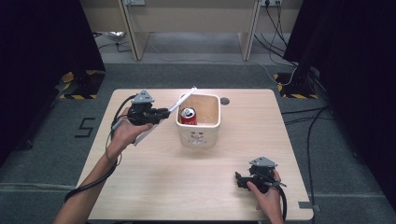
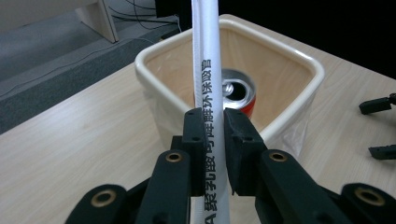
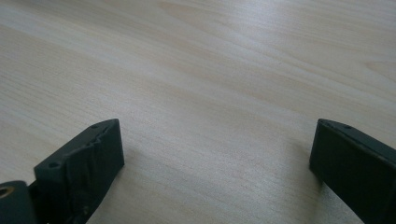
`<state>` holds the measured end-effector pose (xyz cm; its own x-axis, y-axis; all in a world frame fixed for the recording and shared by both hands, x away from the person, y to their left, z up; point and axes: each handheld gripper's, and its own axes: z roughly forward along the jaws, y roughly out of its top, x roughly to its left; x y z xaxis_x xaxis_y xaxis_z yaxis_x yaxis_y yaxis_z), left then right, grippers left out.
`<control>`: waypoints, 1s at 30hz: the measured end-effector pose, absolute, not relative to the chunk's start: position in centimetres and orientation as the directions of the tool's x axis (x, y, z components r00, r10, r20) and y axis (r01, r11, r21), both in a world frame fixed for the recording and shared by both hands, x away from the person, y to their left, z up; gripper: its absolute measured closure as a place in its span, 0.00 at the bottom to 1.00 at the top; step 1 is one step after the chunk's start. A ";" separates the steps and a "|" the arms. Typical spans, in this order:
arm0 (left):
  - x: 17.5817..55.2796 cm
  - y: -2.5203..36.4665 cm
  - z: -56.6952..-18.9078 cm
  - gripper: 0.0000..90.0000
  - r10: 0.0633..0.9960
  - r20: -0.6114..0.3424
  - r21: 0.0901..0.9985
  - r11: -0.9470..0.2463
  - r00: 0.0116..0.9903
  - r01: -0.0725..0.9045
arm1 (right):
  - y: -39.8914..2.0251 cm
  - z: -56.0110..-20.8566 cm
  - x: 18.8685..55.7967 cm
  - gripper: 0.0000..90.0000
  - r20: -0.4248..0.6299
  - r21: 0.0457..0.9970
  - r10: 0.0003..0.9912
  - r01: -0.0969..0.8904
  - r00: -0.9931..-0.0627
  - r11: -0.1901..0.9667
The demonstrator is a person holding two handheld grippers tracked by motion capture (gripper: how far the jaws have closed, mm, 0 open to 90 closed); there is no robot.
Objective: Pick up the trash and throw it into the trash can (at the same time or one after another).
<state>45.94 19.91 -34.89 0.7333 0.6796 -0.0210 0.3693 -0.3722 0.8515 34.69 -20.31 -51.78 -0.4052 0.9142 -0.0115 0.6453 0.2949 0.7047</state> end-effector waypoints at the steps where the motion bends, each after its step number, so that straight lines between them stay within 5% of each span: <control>1: 46.1 19.5 -34.7 0.88 0.676 -0.019 0.852 -0.374 0.736 0.366 | -20.3 -51.8 34.7 0.03 -0.011 0.705 0.914 0.645 -0.405 0.295; 30: 50.3 10.7 -31.6 0.88 0.621 -0.030 0.858 -0.387 0.783 0.339 | -20.3 -51.8 34.7 0.03 -0.008 0.702 0.913 0.647 -0.409 0.296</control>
<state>50.30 10.73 -31.62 0.7833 0.6209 -0.0300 0.3393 -0.3865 0.8576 34.68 -20.29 -51.75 -0.4085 0.9127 -0.0082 0.6475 0.2961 0.7022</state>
